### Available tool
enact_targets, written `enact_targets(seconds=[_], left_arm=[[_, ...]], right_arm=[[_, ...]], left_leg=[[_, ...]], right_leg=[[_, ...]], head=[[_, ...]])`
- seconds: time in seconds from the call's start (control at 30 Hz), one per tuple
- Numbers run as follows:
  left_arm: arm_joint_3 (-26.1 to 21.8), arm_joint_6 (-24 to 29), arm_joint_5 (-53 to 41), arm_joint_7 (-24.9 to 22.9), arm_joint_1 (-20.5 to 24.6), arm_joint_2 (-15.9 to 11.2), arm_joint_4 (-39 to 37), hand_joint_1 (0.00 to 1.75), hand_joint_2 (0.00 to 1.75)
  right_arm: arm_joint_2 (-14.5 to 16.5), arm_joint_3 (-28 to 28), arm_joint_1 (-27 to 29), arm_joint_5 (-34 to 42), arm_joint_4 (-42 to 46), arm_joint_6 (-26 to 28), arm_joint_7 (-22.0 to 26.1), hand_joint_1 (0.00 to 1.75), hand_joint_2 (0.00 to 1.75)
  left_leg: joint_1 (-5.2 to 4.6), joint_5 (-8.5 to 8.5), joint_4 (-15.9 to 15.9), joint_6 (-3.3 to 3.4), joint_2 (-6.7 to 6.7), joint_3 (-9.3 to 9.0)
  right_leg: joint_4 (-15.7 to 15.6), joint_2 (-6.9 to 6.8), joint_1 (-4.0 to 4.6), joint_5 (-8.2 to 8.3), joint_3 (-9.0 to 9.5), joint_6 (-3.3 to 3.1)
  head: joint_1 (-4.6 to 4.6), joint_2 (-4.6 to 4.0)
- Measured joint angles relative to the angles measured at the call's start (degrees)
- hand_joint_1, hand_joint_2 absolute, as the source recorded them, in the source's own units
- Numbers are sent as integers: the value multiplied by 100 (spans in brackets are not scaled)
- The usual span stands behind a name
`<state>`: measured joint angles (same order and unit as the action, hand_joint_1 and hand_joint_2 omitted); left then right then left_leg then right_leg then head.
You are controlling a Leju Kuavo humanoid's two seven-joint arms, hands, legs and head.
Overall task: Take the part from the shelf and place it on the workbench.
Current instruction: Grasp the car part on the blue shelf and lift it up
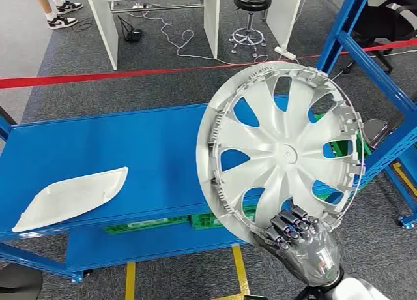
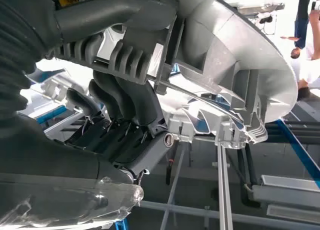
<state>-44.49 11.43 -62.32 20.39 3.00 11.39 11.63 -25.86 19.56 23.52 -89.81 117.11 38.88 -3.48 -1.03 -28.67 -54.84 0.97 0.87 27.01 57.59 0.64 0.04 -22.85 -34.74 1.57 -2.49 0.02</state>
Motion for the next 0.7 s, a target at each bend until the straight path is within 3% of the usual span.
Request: enact_targets(seconds=[0.33,0.47,0.7], left_arm=[[-7,75,15,82,4,22,0,0,0],[-25,136,20,128,17,28,0,0,175],[-20,335,-256,86,28,31,0,0,175]], right_arm=[[-37,18,-80,150,85,2,79,175,175],[-74,44,-156,339,93,0,139,175,175],[-81,110,-235,555,39,0,196,175,175]], left_leg=[[0,0,0,0,0,0],[0,0,0,0,0,0],[0,0,0,0,0,1]], right_leg=[[0,0,0,0,1,0],[0,0,0,0,1,0],[0,-1,0,0,0,0]], head=[[0,0],[0,0],[0,0]])
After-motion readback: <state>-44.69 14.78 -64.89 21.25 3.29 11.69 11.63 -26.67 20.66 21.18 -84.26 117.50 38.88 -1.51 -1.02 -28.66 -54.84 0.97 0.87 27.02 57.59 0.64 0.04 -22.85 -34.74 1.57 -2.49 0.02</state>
